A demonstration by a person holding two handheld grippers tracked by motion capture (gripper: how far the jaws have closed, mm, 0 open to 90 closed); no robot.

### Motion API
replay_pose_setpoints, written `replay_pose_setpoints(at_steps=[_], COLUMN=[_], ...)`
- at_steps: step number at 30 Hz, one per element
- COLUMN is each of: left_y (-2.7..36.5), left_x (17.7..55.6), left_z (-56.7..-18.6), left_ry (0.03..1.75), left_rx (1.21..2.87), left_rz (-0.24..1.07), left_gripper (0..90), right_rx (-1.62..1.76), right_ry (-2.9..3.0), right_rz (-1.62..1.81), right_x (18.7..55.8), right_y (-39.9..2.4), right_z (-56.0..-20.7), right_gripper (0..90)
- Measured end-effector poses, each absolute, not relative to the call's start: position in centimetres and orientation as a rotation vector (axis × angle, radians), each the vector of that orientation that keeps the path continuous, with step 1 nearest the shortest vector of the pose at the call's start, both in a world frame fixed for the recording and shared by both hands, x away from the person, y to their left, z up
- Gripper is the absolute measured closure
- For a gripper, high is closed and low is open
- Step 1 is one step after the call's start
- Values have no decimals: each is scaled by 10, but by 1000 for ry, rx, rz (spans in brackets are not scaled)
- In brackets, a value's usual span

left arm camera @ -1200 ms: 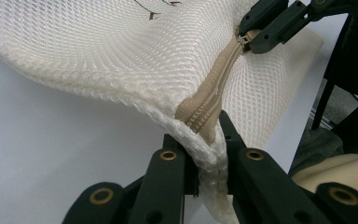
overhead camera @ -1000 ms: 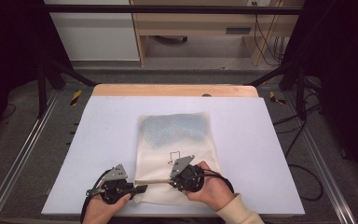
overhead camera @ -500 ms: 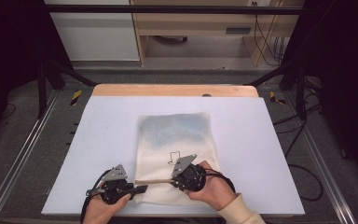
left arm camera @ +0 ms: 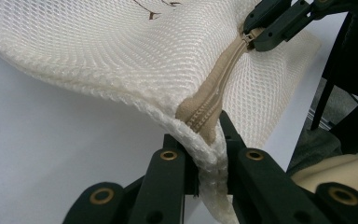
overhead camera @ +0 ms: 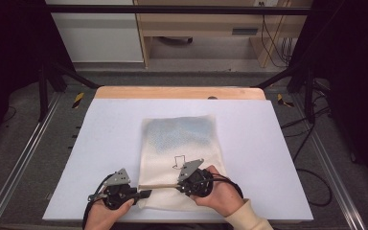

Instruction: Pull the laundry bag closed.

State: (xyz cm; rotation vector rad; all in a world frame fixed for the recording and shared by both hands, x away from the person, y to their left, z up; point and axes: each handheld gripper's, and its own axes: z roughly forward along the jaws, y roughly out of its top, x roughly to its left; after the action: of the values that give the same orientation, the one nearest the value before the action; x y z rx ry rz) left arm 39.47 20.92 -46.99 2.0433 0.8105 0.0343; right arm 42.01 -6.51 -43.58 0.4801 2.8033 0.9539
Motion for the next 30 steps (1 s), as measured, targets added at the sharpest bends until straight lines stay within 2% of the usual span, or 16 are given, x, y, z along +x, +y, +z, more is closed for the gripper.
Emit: replay_pose_setpoints(at_steps=[30], left_y=[212], left_x=[396], left_z=[-469], left_ry=[825], left_rx=[2037], left_rz=[38], left_gripper=[838], right_rx=[557], right_ry=[2757], right_rz=[974], right_x=[414], right_y=[-94], right_z=[-431], right_gripper=[819])
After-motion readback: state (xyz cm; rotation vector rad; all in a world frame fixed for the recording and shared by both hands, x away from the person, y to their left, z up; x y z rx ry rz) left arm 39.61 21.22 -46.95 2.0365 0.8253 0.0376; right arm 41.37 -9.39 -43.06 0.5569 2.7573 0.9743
